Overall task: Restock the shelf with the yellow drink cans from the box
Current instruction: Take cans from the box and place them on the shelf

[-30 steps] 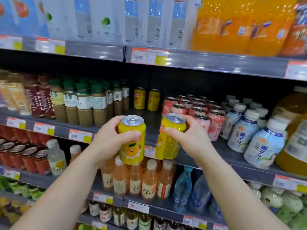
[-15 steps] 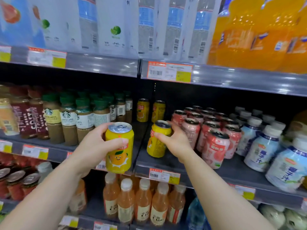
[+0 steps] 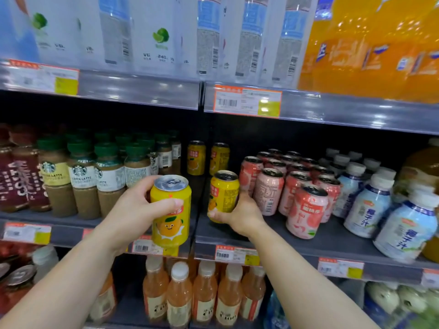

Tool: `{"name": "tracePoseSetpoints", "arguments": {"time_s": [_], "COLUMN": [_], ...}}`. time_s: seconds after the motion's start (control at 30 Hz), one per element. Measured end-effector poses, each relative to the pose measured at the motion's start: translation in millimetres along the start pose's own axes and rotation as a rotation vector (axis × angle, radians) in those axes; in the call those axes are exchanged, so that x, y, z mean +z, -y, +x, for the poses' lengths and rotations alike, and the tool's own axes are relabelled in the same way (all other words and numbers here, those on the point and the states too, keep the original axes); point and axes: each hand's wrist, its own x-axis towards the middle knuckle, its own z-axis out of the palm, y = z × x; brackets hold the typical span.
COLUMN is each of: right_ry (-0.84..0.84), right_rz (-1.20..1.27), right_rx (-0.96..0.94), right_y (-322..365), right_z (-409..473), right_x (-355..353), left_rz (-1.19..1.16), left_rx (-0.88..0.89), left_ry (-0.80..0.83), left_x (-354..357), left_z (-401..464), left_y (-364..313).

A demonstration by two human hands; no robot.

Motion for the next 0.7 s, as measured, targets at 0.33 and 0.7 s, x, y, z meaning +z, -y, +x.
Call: {"name": "tracePoseSetpoints", "arguments": {"time_s": [0.33,0.7], "right_ry": [-0.022,0.25], "right_rz": [0.247,-0.218], "right_rx": [0.008,-0.167], "right_y": [-8,-2], "right_z": [5,0], "right_x": [-5,-22], "left_rz": [-0.006,-0.009], "left_rx": [-0.004,-0.004], "left_ry": [-0.02,-0.016], "left_x": [-4,-1], "left_z": [-8,-11], "left_y": [-6,-6]}}
